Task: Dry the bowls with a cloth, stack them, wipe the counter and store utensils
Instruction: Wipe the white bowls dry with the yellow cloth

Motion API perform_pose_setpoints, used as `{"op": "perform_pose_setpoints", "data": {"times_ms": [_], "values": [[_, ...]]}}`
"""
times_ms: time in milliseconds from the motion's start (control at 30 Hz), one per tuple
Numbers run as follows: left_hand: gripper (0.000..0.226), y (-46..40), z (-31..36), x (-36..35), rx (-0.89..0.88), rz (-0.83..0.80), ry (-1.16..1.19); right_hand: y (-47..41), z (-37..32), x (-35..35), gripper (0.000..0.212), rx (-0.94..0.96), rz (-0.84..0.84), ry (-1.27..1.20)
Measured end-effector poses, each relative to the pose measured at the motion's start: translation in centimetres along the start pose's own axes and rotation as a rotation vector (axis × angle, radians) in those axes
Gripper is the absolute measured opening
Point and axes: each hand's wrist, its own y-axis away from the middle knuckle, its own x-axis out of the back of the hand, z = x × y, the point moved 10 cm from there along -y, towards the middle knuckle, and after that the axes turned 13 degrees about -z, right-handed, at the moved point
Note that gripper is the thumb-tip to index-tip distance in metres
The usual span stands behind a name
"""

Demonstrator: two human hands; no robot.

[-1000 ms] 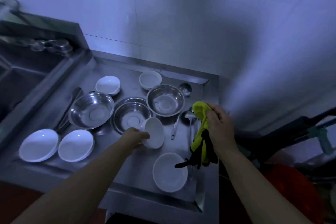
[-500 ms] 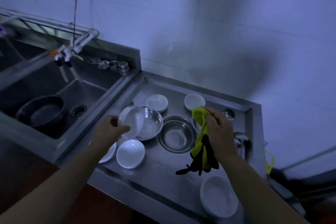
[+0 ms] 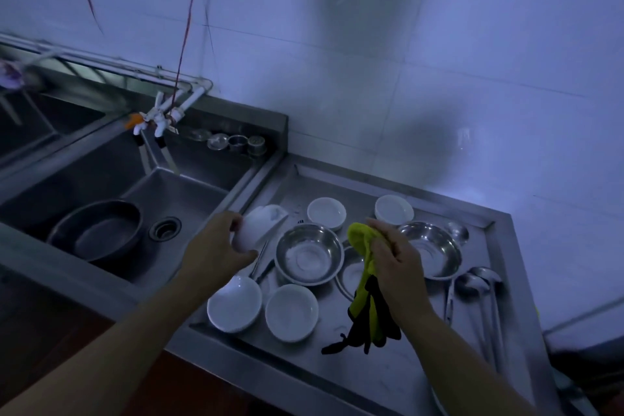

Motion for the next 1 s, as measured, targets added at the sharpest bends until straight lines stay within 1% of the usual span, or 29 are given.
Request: {"op": "perform_pose_setpoints", "data": {"times_ms": [100, 133, 200, 233, 300, 367, 400, 433, 500, 567, 633, 700, 767, 833, 900, 933, 1000], "values": [[0.048, -0.2, -0.3, 1.6, -0.018, 0.016, 0.090, 0.0, -0.7, -2.0, 0.014, -0.013, 0.014, -0.028], [0.043, -0.3, -0.6, 2.1, 0.002, 0.014, 0.174, -0.1, -1.2, -2.7, 0.012, -0.005, 0.022, -0.022], [0.027, -0.5, -1.1, 2.5, 0.059, -0.013, 0.467, -0.6, -3.2, -4.3, 0.014, 0.060, 0.043, 0.036], [0.018, -0.5, -1.0, 2.4, 0.071, -0.030, 0.631, -0.9, -4.7, -5.3, 0.012, 0.124, 0.044, 0.075], [0.003, -0.4, -0.2, 2.1, 0.084, -0.051, 0.875, -1.2, -8.4, -7.6, 0.008, 0.323, 0.047, 0.216], [0.011, -0.2, 1.2, 2.0, 0.076, -0.066, 1.033, -1.1, -11.3, -10.8, 0.017, 0.509, -0.009, 0.421], [0.014, -0.1, 1.9, 2.3, 0.059, -0.072, 1.068, -0.9, -12.1, -12.3, 0.023, 0.576, -0.041, 0.564], [0.015, -0.1, 2.6, 2.9, 0.034, -0.067, 1.056, -0.5, -12.7, -13.6, 0.028, 0.645, -0.048, 0.742], [0.012, -0.1, 3.7, 4.3, -0.025, -0.037, 0.911, 0.0, -12.9, -15.4, 0.034, 0.743, -0.064, 1.050], [0.012, -0.2, 4.4, 5.8, -0.059, 0.014, 0.758, 0.5, -12.4, -15.9, 0.038, 0.797, -0.136, 1.161], [0.017, -0.3, 4.9, 6.8, -0.084, 0.030, 0.692, 1.1, -12.1, -16.1, 0.041, 0.843, -0.205, 1.195], [0.018, -0.5, 5.6, 6.8, -0.099, 0.011, 0.692, 1.4, -12.0, -15.9, 0.043, 0.846, -0.219, 1.193], [0.012, -0.8, 6.1, 6.5, -0.088, 0.022, 0.719, 1.8, -12.3, -15.8, 0.043, 0.824, -0.176, 1.132], [0.020, -1.1, 6.6, 6.1, -0.087, 0.035, 0.738, 2.3, -13.2, -16.0, 0.040, 0.829, -0.078, 1.054], [0.028, -1.5, 7.2, 5.7, -0.098, 0.013, 0.790, 2.6, -13.9, -16.2, 0.039, 0.844, 0.017, 1.014], [0.030, -1.6, 7.6, 5.8, -0.120, -0.005, 0.800, 2.8, -14.1, -16.3, 0.040, 0.869, 0.037, 1.023], [0.034, -1.9, 8.7, 6.2, -0.198, -0.052, 0.771, 3.1, -14.3, -16.3, 0.038, 0.970, 0.018, 1.099]]}}
